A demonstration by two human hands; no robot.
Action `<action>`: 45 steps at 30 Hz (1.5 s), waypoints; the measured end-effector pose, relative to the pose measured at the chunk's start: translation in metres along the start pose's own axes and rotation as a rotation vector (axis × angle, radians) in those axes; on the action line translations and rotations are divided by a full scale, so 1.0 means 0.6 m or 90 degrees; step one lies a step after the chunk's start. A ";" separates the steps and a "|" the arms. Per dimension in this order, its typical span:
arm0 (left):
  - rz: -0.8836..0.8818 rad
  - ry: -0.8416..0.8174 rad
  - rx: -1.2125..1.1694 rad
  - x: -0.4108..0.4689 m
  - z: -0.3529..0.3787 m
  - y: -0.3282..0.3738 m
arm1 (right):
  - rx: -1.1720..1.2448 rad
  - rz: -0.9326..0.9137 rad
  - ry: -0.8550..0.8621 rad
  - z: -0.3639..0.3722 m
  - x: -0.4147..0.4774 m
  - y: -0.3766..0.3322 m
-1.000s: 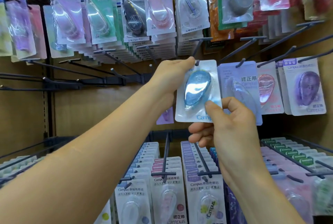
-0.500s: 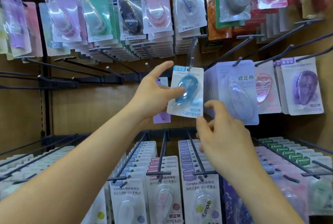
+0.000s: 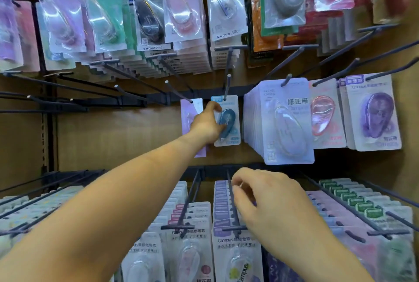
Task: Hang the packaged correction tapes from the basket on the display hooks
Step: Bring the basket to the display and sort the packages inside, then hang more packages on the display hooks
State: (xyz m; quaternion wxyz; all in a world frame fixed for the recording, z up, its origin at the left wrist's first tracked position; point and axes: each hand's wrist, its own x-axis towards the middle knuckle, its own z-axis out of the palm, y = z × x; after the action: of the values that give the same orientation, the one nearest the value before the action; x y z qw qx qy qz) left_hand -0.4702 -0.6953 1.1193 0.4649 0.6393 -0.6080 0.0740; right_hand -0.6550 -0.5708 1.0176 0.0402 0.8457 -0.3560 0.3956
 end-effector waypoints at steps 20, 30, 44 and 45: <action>0.001 0.071 0.046 -0.297 -0.170 -0.021 | 0.074 -0.337 0.110 0.018 -0.033 -0.040; -0.186 -0.040 0.309 -0.561 -0.279 -0.142 | 0.072 -0.494 -0.337 0.127 -0.075 -0.199; -0.673 -0.038 0.218 -1.118 -0.456 -0.467 | 0.115 -0.451 -0.779 0.465 -0.344 -0.507; -0.706 -0.032 0.224 -1.160 -0.465 -0.486 | 0.124 -0.433 -0.796 0.493 -0.370 -0.526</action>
State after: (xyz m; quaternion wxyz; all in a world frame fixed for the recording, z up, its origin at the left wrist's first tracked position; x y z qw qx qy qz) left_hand -0.2661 -0.0610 0.6683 0.3065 0.9313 -0.1718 -0.0955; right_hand -0.3619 -0.3129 0.7278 -0.1260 0.9778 0.0078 -0.1673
